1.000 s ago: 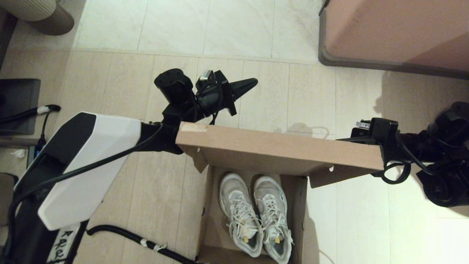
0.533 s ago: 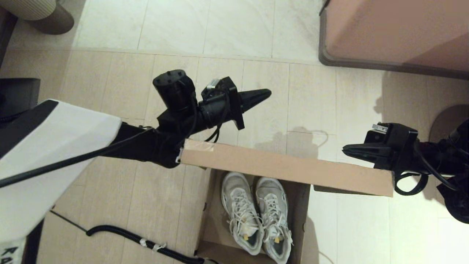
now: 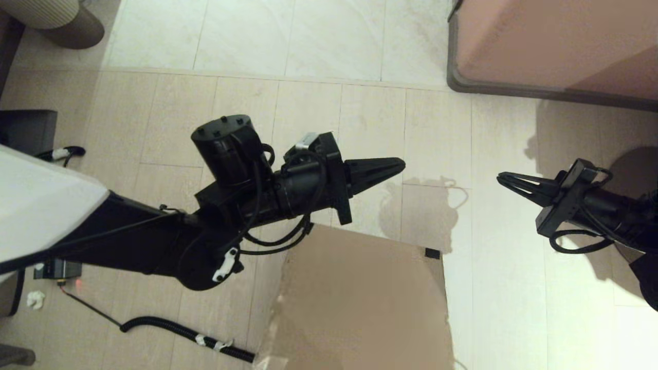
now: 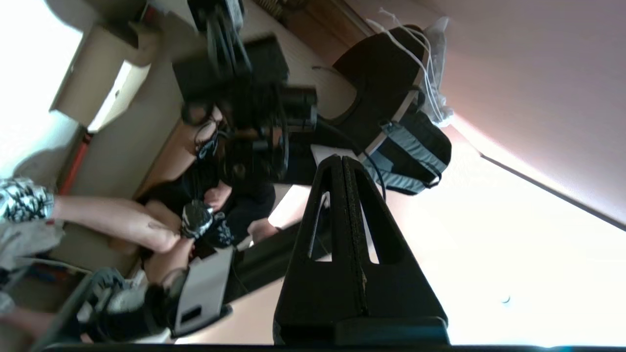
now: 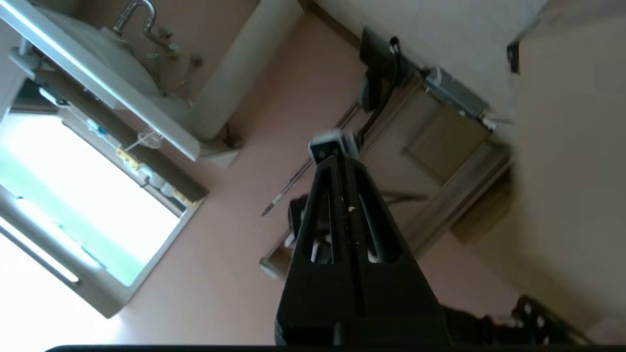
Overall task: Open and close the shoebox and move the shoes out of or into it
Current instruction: Close the shoe box
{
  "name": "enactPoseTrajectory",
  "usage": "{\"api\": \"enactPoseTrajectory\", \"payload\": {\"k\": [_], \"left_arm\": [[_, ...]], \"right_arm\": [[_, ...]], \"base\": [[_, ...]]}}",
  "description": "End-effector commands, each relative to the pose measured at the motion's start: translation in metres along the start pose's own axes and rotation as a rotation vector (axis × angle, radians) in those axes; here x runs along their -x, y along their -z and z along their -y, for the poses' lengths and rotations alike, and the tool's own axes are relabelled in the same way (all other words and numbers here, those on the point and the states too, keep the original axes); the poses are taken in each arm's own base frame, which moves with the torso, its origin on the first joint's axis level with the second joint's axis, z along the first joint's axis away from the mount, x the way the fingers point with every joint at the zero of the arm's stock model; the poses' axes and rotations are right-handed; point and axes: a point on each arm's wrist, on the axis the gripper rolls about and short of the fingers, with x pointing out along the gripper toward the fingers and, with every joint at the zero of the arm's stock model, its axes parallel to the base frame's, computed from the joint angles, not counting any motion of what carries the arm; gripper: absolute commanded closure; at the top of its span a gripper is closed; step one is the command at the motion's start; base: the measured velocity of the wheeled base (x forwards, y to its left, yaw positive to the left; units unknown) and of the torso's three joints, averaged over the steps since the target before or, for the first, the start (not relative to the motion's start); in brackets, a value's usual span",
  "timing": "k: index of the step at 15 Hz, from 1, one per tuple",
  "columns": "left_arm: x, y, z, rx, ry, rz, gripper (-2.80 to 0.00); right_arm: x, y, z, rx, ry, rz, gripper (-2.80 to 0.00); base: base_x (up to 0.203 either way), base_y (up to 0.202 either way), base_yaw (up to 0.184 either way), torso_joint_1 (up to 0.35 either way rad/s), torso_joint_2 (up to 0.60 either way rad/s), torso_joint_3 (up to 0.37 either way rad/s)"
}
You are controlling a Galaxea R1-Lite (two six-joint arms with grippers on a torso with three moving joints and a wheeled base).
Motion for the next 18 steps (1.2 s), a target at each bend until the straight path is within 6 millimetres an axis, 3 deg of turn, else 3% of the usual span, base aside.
{"api": "enactPoseTrajectory", "payload": {"k": [1, 3, 5, 7, 8, 10, 12, 14, 18], "left_arm": [[0.009, 0.007, 0.016, -0.014, 0.019, 0.0, 0.0], [0.023, 0.0, 0.029, -0.06, 0.025, 0.063, 0.0], [0.041, -0.007, 0.046, -0.14, 0.027, 0.169, 0.0], [0.058, -0.012, 0.043, -0.264, -0.043, 0.219, 0.0], [0.068, -0.014, 0.034, -0.349, -0.126, 0.227, 0.0], [0.087, -0.016, 0.001, -0.473, -0.379, 0.179, 0.0], [0.107, -0.009, -0.038, -0.64, -0.73, 0.046, 0.0], [0.121, -0.006, -0.071, -0.769, -1.072, -0.057, 0.0], [0.128, -0.024, -0.135, -0.611, -1.261, -0.118, 0.0]], "right_arm": [[-0.004, -0.012, 0.006, 0.025, 0.002, 0.002, 0.0], [-0.015, -0.037, 0.013, 0.173, -0.007, 0.063, 0.0], [-0.031, -0.062, 0.045, 0.351, 0.073, 0.286, 0.0], [-0.052, -0.073, 0.079, 0.616, 0.296, 0.517, 0.0], [-0.062, -0.073, 0.094, 0.754, 0.48, 0.588, 0.0], [-0.066, -0.061, 0.114, 0.824, 0.833, 0.488, 0.0], [-0.06, -0.041, 0.106, 0.89, 1.064, 0.31, 0.0], [-0.067, -0.031, 0.11, 0.908, 1.093, 0.251, 0.0], [-0.074, -0.033, 0.139, 0.75, 1.004, 0.133, 0.0]], "base": [[0.0, 0.0, 0.0, 0.0, 0.0, 0.0], [0.0, 0.0, 0.0, 0.0, 0.0, 0.0], [0.0, 0.0, 0.0, 0.0, 0.0, 0.0], [0.0, 0.0, 0.0, 0.0, 0.0, 0.0], [0.0, 0.0, 0.0, 0.0, 0.0, 0.0], [0.0, 0.0, 0.0, 0.0, 0.0, 0.0], [0.0, 0.0, 0.0, 0.0, 0.0, 0.0], [0.0, 0.0, 0.0, 0.0, 0.0, 0.0], [0.0, 0.0, 0.0, 0.0, 0.0, 0.0]]}}
